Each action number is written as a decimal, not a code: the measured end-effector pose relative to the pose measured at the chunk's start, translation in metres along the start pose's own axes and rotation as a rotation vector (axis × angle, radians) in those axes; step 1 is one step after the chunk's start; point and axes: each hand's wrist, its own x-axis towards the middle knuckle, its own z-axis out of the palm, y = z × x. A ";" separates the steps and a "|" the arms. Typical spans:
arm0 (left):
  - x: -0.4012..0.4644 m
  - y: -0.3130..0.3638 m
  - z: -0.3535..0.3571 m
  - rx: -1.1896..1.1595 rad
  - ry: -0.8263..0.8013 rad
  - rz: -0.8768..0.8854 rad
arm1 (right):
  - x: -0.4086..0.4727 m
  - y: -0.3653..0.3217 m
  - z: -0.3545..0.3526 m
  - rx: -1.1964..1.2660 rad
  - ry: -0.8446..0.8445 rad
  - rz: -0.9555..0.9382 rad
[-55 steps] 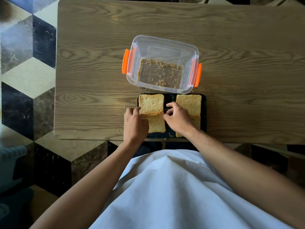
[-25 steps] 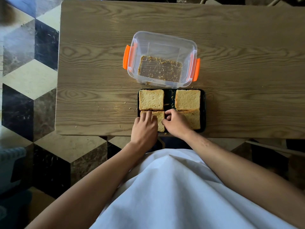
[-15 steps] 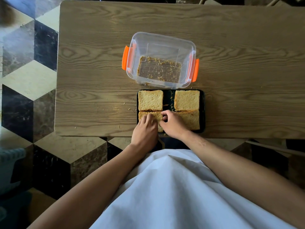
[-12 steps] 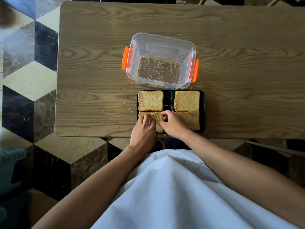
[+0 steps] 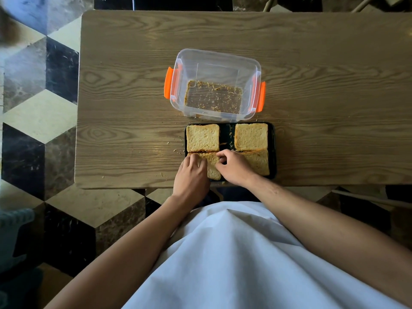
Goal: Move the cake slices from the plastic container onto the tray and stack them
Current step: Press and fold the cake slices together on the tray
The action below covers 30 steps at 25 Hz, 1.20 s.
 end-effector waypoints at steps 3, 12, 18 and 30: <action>0.005 0.004 -0.007 -0.067 0.015 0.042 | -0.007 0.002 -0.005 0.044 0.038 0.002; 0.052 0.046 -0.016 -0.330 -0.059 0.031 | -0.011 0.056 -0.057 0.179 0.479 0.112; 0.088 0.079 -0.020 -0.524 -0.066 -0.275 | 0.002 0.081 -0.076 0.010 0.384 0.165; 0.109 0.106 -0.017 -0.603 -0.059 -0.435 | 0.002 0.095 -0.086 -0.002 0.295 0.047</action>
